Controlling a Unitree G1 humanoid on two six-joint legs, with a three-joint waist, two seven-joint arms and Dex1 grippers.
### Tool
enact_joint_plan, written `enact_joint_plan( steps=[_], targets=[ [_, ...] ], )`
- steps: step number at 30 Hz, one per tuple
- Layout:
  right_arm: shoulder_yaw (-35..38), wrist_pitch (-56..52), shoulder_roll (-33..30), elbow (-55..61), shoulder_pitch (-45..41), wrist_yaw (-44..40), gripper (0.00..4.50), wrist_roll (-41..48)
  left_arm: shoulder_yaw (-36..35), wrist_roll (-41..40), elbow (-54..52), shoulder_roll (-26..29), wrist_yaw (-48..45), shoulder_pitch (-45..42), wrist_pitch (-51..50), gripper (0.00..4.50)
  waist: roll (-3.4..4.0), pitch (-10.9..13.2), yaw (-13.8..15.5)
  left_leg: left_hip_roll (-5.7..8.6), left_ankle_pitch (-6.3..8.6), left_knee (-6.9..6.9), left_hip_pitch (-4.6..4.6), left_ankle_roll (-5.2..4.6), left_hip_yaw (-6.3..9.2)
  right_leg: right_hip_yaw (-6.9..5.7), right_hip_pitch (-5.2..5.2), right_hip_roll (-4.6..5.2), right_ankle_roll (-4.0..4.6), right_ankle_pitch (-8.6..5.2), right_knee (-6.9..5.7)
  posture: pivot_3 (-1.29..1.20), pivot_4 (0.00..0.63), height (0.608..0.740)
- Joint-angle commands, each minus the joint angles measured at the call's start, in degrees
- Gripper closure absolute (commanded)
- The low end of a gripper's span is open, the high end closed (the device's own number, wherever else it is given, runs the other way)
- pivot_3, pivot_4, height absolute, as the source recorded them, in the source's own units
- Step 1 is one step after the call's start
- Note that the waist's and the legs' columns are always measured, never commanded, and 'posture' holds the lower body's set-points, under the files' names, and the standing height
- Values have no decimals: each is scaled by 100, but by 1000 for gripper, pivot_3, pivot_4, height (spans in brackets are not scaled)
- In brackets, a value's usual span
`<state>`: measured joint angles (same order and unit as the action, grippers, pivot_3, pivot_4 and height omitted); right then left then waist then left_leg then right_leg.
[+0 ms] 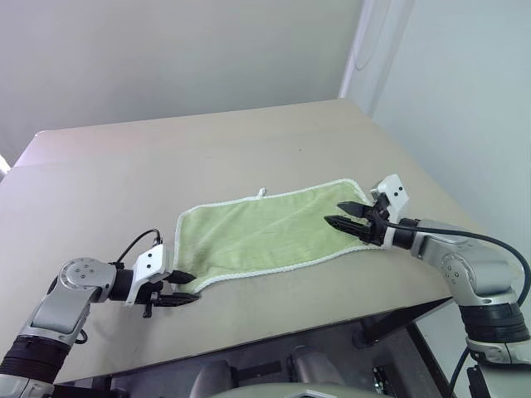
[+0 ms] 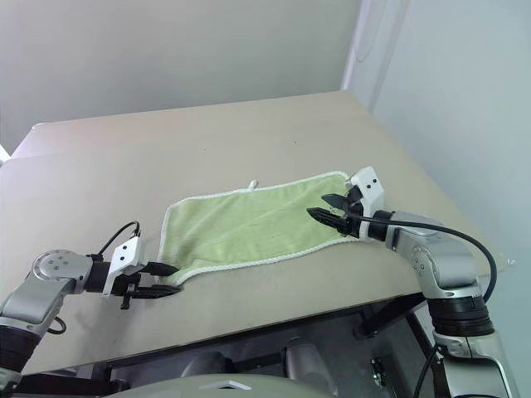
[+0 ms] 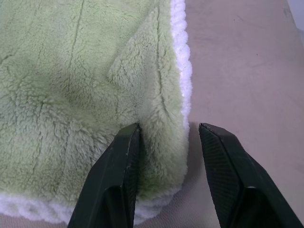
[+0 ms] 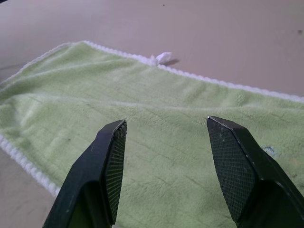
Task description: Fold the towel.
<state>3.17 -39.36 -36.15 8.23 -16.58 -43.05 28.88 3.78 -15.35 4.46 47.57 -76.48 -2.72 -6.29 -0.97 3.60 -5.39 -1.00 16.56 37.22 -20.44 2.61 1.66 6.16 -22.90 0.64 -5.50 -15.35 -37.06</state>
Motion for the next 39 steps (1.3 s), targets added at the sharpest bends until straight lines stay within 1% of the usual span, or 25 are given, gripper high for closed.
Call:
enact_joint_plan(
  steps=[1, 5, 9, 13, 16, 19, 23, 24, 28, 33, 39],
  targets=[
    [113, 147, 46, 70, -119, 64, 1718, -47, 67, 62, 54, -17, -32, -109, 110, 2410, 0, 0, 0, 0, 0, 1, 0, 0, 0, 0, 0, 0, 0, 0, 0, 0, 0, 740],
    [92, 180, 32, 103, -75, 80, 1718, -120, 54, 134, 68, 40, -75, -110, 241, 2410, 0, 0, 0, 0, 0, 1, 0, 0, 0, 0, 1, 0, 0, 0, 0, 0, 0, 740],
    [79, 235, 7, 100, -26, 85, 1718, -204, -116, 162, -5, 122, -33, -46, 433, 2410, 0, 0, 1, 0, 0, 1, 0, 0, 0, 0, 1, 0, 1, 0, 0, 0, 0, 740],
    [55, 274, 44, 64, -30, 88, 1718, -277, -190, 164, 8, 120, 29, 29, 569, 2410, 0, 0, -4, 0, 0, 1, 1, 0, 0, 0, 1, 0, 0, 0, 0, 0, 0, 740],
    [27, 293, 85, 25, -59, 91, 1718, -344, -136, 329, 174, 36, 204, 36, 885, 2410, 0, 0, 0, 0, 0, 1, 1, 0, 0, 0, 1, 0, 0, 0, 0, 0, 0, 740],
    [16, 314, 104, -23, -97, 77, 1664, -388, -113, 343, 267, -71, 327, -32, 1042, 3001, 1, -1, 2, 0, 0, 1, 2, 0, 0, 0, 2, 0, 0, 1, -1, 0, 0, 740],
    [-3, 350, 110, -109, -170, 50, 1664, -443, -106, 328, 423, -131, 333, -67, 1233, 4378, 1, -1, 1, 0, 0, 3, 3, 0, 1, 0, 5, 0, 0, 1, -2, 0, 0, 740],
    [-7, 356, 106, -127, -184, 39, 1664, -454, -109, 306, 472, -147, 315, -72, 1311, 4476, 2, -1, 2, 0, 0, 3, 4, 0, 1, 0, 4, 0, 0, 1, -2, 0, 0, 740],
    [-27, 333, 31, -130, -145, -53, 1664, -522, -134, 244, 686, -177, 280, -69, 1450, 4476, 2, -2, 2, 0, 0, 3, 4, 0, 0, 0, 5, 0, 1, 2, -2, 0, 0, 740],
    [-42, 336, -420, -107, 165, -338, 1664, -717, -195, 114, 830, -136, 306, -228, 1158, 4476, 2, -2, 18, 0, 0, 4, 4, 0, 1, -1, 7, 0, 0, 1, -3, 0, 0, 740],
    [-55, 470, -838, -503, 463, -385, 1664, -1111, -112, 238, 1633, -200, 168, -515, 1570, 4476, 3, -4, 9, 0, 0, 8, 13, 0, 1, -1, 12, -1, 0, 1, -7, 0, 0, 740]
  ],
)
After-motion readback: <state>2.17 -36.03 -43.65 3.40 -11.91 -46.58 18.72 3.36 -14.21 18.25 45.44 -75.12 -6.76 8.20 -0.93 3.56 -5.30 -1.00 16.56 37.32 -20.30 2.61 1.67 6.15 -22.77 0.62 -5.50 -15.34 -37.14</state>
